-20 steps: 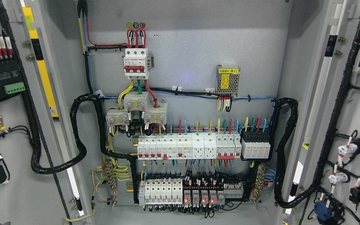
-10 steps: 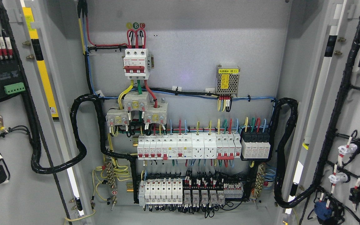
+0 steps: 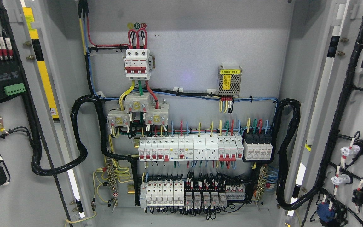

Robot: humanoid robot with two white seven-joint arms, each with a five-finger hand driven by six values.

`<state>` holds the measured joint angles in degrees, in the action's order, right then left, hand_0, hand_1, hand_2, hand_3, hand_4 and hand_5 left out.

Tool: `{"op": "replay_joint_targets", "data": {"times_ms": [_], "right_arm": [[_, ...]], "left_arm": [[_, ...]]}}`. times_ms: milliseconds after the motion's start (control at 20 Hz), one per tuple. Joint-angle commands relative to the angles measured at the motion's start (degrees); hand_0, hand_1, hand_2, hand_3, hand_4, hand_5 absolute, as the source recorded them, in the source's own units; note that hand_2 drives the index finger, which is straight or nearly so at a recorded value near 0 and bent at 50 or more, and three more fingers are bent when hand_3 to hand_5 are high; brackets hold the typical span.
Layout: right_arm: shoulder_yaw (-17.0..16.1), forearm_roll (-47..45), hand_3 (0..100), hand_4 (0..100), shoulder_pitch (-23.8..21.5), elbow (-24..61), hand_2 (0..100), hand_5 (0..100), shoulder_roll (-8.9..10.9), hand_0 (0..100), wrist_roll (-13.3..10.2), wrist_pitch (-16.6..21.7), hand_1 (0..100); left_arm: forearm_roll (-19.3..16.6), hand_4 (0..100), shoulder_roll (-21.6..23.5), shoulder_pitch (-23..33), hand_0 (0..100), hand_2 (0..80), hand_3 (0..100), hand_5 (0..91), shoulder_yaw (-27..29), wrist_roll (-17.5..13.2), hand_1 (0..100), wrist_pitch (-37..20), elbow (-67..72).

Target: Open door with both hands

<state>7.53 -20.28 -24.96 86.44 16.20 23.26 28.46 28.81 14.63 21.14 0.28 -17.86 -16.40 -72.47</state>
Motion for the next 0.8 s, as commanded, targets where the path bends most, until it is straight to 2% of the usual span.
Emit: {"op": "replay_joint_targets", "data": {"times_ms": [0, 100, 200, 250, 300, 451, 551, 751], "right_arm": [[5.7, 3.2, 0, 0, 4.6, -37.7, 4, 0, -5.83, 0, -0.1, 0.0, 50], [4.4, 3.2, 0, 0, 6.4, -45.5, 4, 0, -7.06, 0, -0.8, -0.1, 50], [2.4, 3.2, 0, 0, 7.5, -52.1, 4, 0, -7.76, 0, -0.9, -0.2, 50], [1.8, 3.2, 0, 0, 7.9, -54.9, 4, 0, -8.99, 0, -0.9, -0.5, 50], [1.7, 3.3, 0, 0, 8.6, -58.2, 4, 0, -9.26, 0, -0.9, -0.6, 50], [2.0, 3.6, 0, 0, 12.8, -68.7, 4, 0, -10.31, 0, -1.1, -1.0, 50], [2.0, 4.9, 0, 0, 14.3, -72.0, 4, 0, -10.93, 0, -3.2, -3.9, 50], [1.7, 8.2, 0, 0, 15.6, -72.0, 4, 0, -12.16, 0, -9.4, -11.7, 50]], "left_arm": [[-2.8, 0, -7.4, -4.4, 12, 0.0, 0, 0.0, -9.6, 0.4, 56, -0.1, 43.9], [-3.2, 0, -7.9, -6.3, 12, 0.0, 0, 0.0, -9.9, 1.9, 56, -0.1, 51.3], [-6.0, 0, -8.6, -6.8, 12, 0.0, 0, 0.0, -10.6, 6.1, 56, 0.1, 55.6], [-7.4, 0, -8.7, -6.7, 12, 0.0, 0, 0.0, -10.6, 8.3, 56, 0.3, 56.7], [-8.0, 0, -9.0, -6.8, 12, 0.0, 0, 0.0, -10.5, 9.2, 56, 0.4, 57.6], [-8.0, 0, -9.5, -6.8, 12, 0.0, 0, 0.0, -10.2, 9.3, 56, 1.4, 60.3], [-7.9, 0, -9.4, -7.6, 12, 0.0, 0, 0.0, -10.2, 9.2, 56, 3.3, 60.7], [-7.9, 0, -9.1, -8.7, 12, 0.0, 0, 0.0, -10.1, 9.2, 56, 7.3, 60.7]]}}
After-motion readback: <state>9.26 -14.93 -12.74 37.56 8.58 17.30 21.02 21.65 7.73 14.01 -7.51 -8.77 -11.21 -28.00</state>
